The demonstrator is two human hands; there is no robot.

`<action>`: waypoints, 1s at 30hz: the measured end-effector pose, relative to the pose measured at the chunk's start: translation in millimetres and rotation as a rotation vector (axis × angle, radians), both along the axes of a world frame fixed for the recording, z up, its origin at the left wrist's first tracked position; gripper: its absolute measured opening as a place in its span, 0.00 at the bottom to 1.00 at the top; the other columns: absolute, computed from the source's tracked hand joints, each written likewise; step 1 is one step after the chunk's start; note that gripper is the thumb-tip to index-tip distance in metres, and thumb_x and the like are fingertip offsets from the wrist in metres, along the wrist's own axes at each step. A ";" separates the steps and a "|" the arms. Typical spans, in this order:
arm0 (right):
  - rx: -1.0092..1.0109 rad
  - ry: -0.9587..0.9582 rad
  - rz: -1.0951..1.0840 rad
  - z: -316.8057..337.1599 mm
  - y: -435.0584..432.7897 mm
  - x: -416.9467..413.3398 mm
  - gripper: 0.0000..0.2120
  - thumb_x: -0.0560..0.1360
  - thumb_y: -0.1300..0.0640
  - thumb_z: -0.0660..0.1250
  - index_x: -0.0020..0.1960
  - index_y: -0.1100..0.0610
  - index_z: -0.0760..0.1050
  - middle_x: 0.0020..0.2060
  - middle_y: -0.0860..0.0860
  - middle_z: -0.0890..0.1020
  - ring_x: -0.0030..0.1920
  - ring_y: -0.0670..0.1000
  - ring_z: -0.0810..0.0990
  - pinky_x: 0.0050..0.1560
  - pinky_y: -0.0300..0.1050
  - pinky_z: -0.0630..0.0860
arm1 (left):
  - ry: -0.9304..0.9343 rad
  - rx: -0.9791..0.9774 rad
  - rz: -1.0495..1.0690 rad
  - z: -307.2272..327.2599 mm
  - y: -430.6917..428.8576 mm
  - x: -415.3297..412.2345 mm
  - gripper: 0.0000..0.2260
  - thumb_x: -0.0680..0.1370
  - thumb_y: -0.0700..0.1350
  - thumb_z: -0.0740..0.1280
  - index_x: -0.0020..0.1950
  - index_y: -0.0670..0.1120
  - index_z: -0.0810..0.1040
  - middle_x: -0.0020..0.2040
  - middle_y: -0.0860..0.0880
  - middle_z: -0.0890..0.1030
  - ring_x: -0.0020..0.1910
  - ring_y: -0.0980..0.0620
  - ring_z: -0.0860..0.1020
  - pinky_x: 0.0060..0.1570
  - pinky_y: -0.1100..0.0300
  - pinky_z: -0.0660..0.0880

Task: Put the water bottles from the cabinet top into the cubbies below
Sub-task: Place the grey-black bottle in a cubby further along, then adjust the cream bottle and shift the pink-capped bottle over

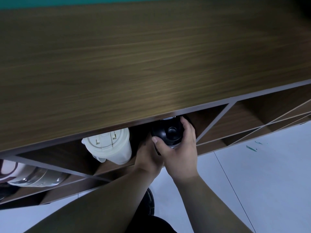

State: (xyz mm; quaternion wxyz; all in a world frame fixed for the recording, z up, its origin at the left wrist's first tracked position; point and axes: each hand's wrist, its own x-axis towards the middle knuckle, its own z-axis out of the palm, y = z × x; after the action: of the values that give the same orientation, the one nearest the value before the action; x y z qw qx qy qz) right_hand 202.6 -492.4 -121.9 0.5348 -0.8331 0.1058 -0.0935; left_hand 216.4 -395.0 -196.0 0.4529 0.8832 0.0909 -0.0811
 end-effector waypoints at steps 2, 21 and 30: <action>0.012 0.002 0.005 0.4 -1.0 0.0 0.46 0.63 0.41 0.76 0.76 0.50 0.62 0.72 0.44 0.68 0.72 0.43 0.67 0.71 0.48 0.69 | -0.019 0.022 -0.095 2.5 0.2 2.0 0.22 0.76 0.56 0.62 0.70 0.54 0.73 0.65 0.56 0.81 0.66 0.53 0.79 0.68 0.53 0.76; -0.039 -0.045 0.139 37.7 -20.6 -48.0 0.46 0.66 0.38 0.73 0.78 0.43 0.55 0.77 0.41 0.59 0.78 0.41 0.58 0.75 0.44 0.62 | 0.174 -0.374 -0.101 14.1 53.8 -56.6 0.49 0.66 0.57 0.76 0.83 0.52 0.58 0.78 0.56 0.71 0.77 0.55 0.70 0.76 0.43 0.69; -0.446 0.112 0.532 105.1 59.1 -59.8 0.40 0.73 0.42 0.68 0.79 0.46 0.54 0.76 0.42 0.59 0.76 0.45 0.58 0.74 0.39 0.57 | 0.264 -0.393 0.071 34.7 141.2 -99.6 0.34 0.64 0.54 0.84 0.68 0.52 0.77 0.62 0.49 0.85 0.63 0.47 0.83 0.70 0.39 0.75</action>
State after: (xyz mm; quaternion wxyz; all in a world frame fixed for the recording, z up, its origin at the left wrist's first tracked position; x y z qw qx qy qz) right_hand 142.8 -433.3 -16.8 0.3389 -0.9316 -0.1088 0.0739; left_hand 116.8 -253.8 -161.3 0.6028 0.7561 0.1630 -0.1962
